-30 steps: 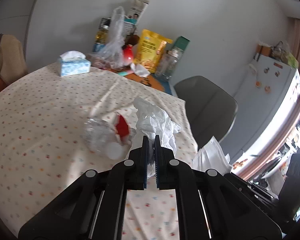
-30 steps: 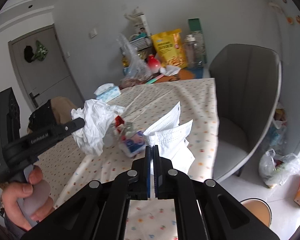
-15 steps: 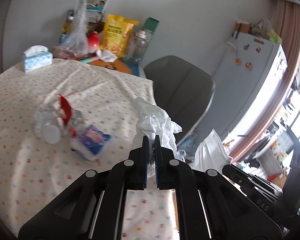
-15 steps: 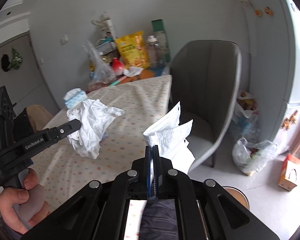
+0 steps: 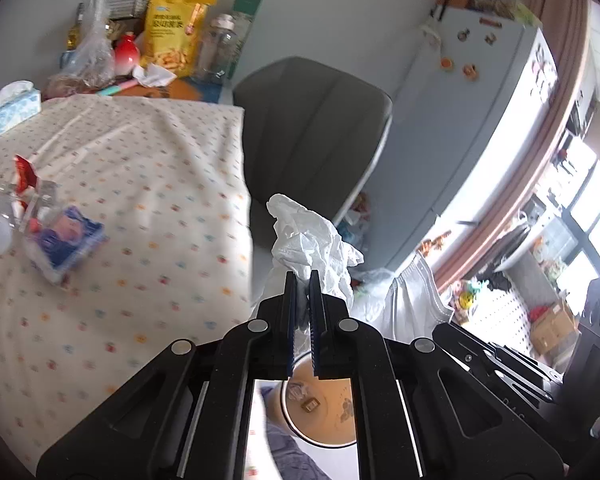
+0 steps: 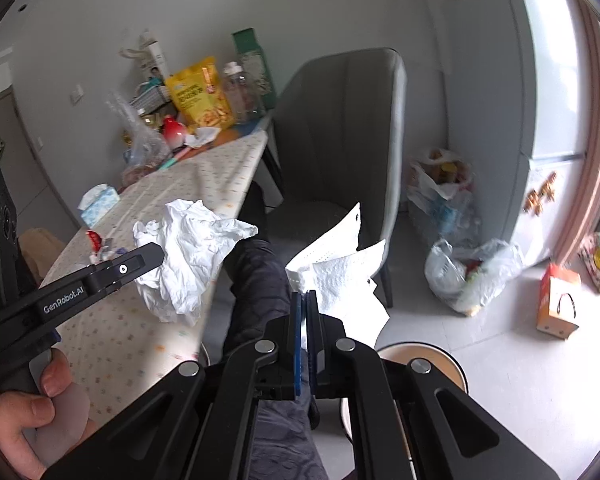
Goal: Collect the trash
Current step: 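Carry tissue and mask over the bin and open both grippers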
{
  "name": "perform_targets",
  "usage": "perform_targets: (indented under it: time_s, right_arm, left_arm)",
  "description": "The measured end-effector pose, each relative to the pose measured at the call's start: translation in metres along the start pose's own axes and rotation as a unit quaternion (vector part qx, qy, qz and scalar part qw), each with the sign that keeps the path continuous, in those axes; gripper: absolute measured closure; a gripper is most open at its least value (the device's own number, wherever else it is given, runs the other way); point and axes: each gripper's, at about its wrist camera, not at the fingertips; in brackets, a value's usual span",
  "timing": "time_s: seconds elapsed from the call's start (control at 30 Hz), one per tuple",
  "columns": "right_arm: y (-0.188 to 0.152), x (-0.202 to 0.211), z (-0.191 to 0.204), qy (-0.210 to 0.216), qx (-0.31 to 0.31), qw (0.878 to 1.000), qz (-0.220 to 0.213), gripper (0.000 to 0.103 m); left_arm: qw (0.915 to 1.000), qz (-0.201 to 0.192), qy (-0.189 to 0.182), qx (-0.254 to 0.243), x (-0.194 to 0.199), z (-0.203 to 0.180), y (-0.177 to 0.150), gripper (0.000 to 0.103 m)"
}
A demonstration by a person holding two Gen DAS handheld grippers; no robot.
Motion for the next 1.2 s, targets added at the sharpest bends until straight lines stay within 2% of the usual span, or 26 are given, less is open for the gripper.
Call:
perform_targets:
  time_s: [0.43,0.73,0.87,0.93,1.0,1.2]
  right_arm:
    - [-0.021,-0.043,-0.070,0.004,-0.064,0.997,0.041,0.100]
    - [-0.030,-0.076,-0.103,0.008,-0.101,0.993,0.061,0.099]
    - [-0.034,-0.087,-0.114,0.014,-0.117,0.990,0.072,0.093]
    - [-0.037,-0.089,-0.119,0.013,-0.125,0.989,0.073,0.085]
    - [-0.041,-0.087,-0.125,0.019,-0.133,0.989,0.067,0.063]
    - [-0.045,-0.070,-0.141,0.004,-0.152,0.987,0.050,0.063]
  left_arm:
    - [0.9975,0.064,0.013,-0.025,-0.068,-0.041,-0.008,0.097]
    - [0.9947,0.089,0.032,-0.040,-0.096,-0.053,-0.011,0.097]
    - [0.9936,0.098,0.036,-0.042,-0.105,-0.055,-0.014,0.097]
    - [0.9930,0.104,0.036,-0.043,-0.110,-0.055,-0.014,0.097]
    - [0.9924,0.109,0.036,-0.045,-0.113,-0.057,-0.014,0.097]
    - [0.9898,0.126,0.033,-0.058,-0.124,-0.069,-0.018,0.097]
Point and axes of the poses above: each gripper's, at about its wrist camera, not at the fingertips, and x roughly against the way its jaws point, z to its left, y to its top, and after that the axes turned 14 degrees about z, right-handed
